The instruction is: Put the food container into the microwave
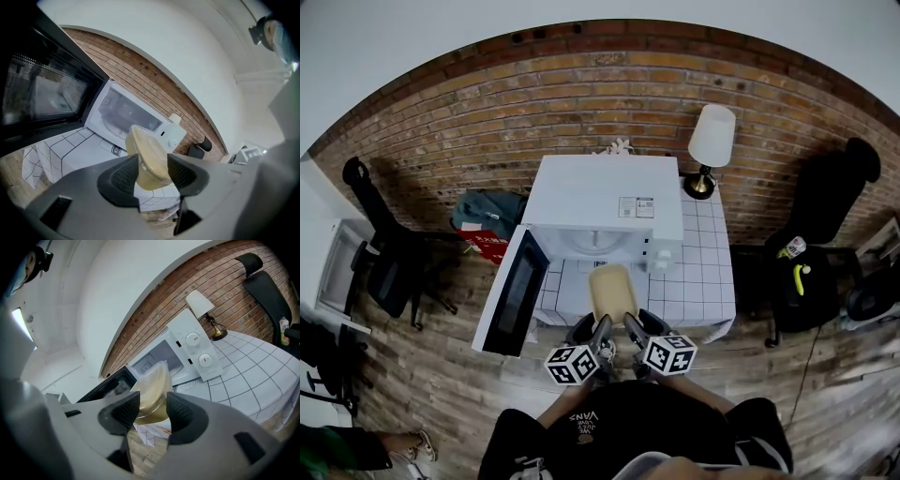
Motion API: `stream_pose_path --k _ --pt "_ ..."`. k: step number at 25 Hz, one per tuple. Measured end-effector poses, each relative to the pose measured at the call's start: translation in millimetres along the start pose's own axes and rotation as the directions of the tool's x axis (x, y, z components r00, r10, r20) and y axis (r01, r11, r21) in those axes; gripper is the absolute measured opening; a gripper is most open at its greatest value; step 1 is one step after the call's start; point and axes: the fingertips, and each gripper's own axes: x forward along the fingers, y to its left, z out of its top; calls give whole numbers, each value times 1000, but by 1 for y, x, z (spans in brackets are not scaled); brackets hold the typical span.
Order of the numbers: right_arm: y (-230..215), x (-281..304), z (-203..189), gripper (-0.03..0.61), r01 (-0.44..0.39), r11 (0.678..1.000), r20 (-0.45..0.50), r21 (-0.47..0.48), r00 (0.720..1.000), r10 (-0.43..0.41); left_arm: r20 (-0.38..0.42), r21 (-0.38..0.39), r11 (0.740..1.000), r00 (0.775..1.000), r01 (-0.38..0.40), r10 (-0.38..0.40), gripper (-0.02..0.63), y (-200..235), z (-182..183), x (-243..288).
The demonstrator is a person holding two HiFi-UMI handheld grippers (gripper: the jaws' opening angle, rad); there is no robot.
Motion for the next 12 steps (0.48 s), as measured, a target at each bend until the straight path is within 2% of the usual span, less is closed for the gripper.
stream_pose_path --k 12 --pt "-1 52 20 163 10 1000 2 9 1000 -10 -22 14 1000 1000 12 -11 199 32 35 33"
